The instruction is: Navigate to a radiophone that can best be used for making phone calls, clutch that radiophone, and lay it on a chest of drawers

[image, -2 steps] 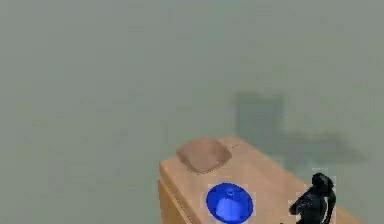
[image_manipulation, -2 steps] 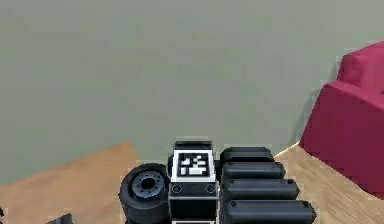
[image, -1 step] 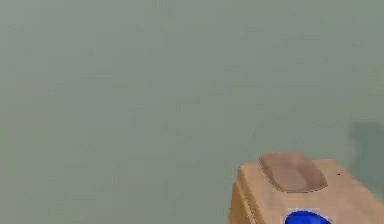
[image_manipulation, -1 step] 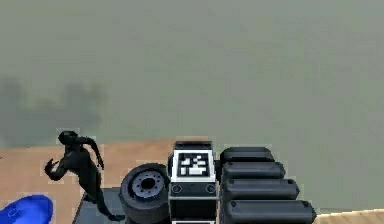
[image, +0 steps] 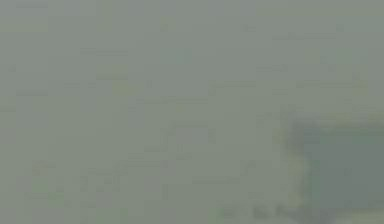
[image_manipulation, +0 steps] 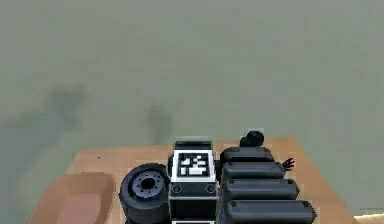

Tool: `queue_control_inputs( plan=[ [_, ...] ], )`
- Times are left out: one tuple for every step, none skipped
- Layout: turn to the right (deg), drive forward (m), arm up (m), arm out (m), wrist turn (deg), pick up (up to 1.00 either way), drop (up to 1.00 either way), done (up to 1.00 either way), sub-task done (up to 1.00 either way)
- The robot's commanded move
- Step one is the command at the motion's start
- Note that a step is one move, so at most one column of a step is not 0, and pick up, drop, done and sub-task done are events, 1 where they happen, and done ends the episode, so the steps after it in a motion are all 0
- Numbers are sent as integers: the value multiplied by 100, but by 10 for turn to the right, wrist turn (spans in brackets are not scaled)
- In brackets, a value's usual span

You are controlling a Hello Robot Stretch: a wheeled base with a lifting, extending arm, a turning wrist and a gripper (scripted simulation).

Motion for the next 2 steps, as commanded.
queue_control_inputs(
  plan=[
    [450, 0, 0, 0, 0, 0, 0, 0, 0],
    [450, 0, 0, 0, 0, 0, 0, 0, 0]
  ],
)
